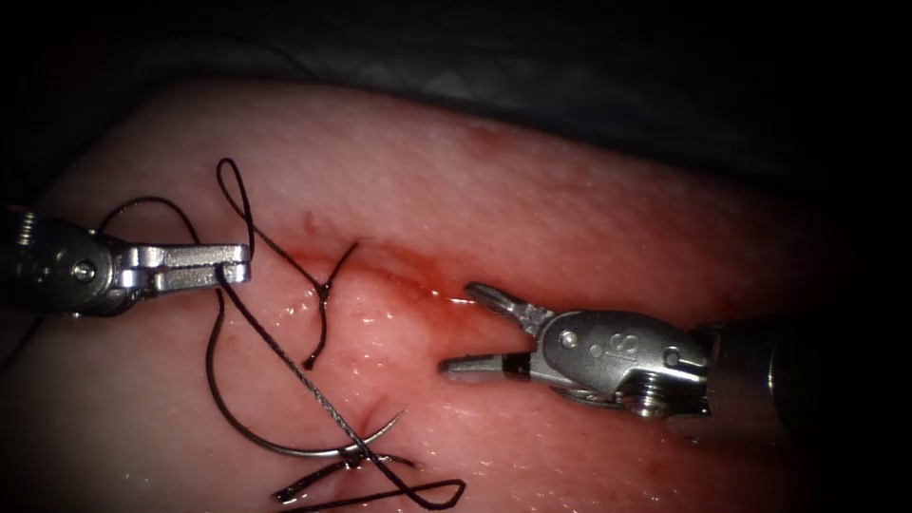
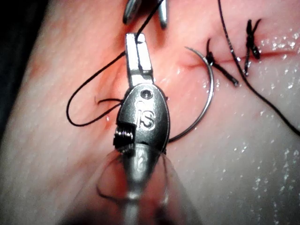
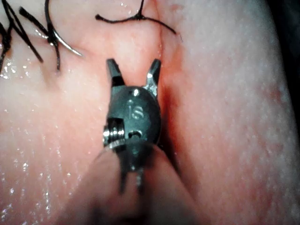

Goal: Wound Closure
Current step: Tension the suture with the left gripper while cutting it with the right tool

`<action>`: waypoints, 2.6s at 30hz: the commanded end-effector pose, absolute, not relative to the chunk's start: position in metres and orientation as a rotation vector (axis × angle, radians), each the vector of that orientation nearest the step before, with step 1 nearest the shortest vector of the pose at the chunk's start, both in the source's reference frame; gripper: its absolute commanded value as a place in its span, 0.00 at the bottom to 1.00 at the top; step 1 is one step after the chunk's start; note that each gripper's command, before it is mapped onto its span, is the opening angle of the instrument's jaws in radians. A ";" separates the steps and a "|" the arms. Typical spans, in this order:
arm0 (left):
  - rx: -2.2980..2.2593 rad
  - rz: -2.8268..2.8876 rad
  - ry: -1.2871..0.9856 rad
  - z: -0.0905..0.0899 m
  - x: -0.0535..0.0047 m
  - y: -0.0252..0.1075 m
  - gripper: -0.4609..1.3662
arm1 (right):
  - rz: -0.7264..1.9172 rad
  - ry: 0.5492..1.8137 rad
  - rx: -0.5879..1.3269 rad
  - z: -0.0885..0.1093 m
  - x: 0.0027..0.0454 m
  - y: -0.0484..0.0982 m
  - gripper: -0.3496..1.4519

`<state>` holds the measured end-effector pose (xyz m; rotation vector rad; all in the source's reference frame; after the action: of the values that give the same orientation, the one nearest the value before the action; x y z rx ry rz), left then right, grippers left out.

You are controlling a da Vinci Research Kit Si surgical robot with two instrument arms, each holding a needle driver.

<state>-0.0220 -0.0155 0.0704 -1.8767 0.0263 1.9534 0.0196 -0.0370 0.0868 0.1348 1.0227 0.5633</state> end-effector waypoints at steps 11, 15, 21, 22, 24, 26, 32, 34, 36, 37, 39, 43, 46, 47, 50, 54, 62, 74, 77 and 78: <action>-1.885 1.958 0.025 0.070 -0.0218 -0.015 0.06 | 0.562 1.024 0.141 0.087 0.0196 -0.037 0.77; -1.885 1.955 0.020 0.070 -0.0217 -0.015 0.06 | 0.565 1.022 0.137 0.087 0.0198 -0.037 0.77; -1.896 1.961 0.034 0.069 -0.0212 -0.013 0.06 | 0.574 1.017 0.130 0.087 0.0209 -0.037 0.78; -1.895 1.963 0.034 0.068 -0.0211 -0.013 0.06 | 0.578 1.015 0.126 0.087 0.0212 -0.036 0.78; -1.898 1.964 0.040 0.068 -0.0210 -0.012 0.06 | 0.582 1.013 0.123 0.087 0.0217 -0.036 0.79; -1.901 1.964 0.046 0.068 -0.0209 -0.011 0.06 | 0.584 1.013 0.124 0.087 0.0221 -0.036 0.79; -1.915 1.952 0.052 0.066 -0.0207 -0.008 0.06 | 0.595 1.007 0.116 0.087 0.0235 -0.036 0.81; -1.920 1.950 0.050 0.066 -0.0205 -0.007 0.06 | 0.598 1.006 0.114 0.087 0.0238 -0.036 0.82; -1.922 1.949 0.052 0.066 -0.0203 -0.007 0.06 | 0.595 1.004 0.109 0.087 0.0241 -0.036 0.83; -1.922 1.948 0.051 0.066 -0.0203 -0.007 0.06 | 0.596 1.004 0.109 0.087 0.0242 -0.036 0.83; -1.920 1.950 0.058 0.066 -0.0202 -0.007 0.06 | 0.608 1.004 0.115 0.087 0.0245 -0.036 0.83; -1.919 1.950 0.058 0.066 -0.0202 -0.006 0.06 | 0.624 1.002 0.116 0.087 0.0253 -0.035 0.84; -1.919 1.947 0.055 0.066 -0.0202 -0.006 0.06 | 0.629 1.000 0.113 0.088 0.0259 -0.035 0.85; -1.921 1.941 0.054 0.065 -0.0201 -0.006 0.06 | 0.632 1.001 0.110 0.088 0.0261 -0.035 0.84; -1.926 1.933 0.057 0.065 -0.0200 -0.005 0.06 | 0.634 1.000 0.108 0.088 0.0264 -0.035 0.84; -1.932 1.932 0.065 0.065 -0.0198 -0.005 0.06 | 0.645 1.009 0.116 0.088 0.0268 -0.035 0.83; -1.932 1.931 0.062 0.064 -0.0196 -0.005 0.06 | 0.656 1.020 0.113 0.088 0.0278 -0.034 0.82; -1.937 1.934 0.072 0.063 -0.0194 -0.005 0.06 | 0.664 1.023 0.116 0.090 0.0313 -0.034 0.82; -1.939 1.937 0.077 0.062 -0.0195 -0.005 0.06 | 0.662 1.026 0.118 0.090 0.0323 -0.034 0.82; -1.939 1.937 0.077 0.062 -0.0195 -0.005 0.06 | 0.662 1.026 0.118 0.090 0.0324 -0.034 0.82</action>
<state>-0.0195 -0.0049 0.0624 -1.9385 0.0784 1.9349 0.0328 -0.0338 0.0902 0.1133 1.0249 0.6644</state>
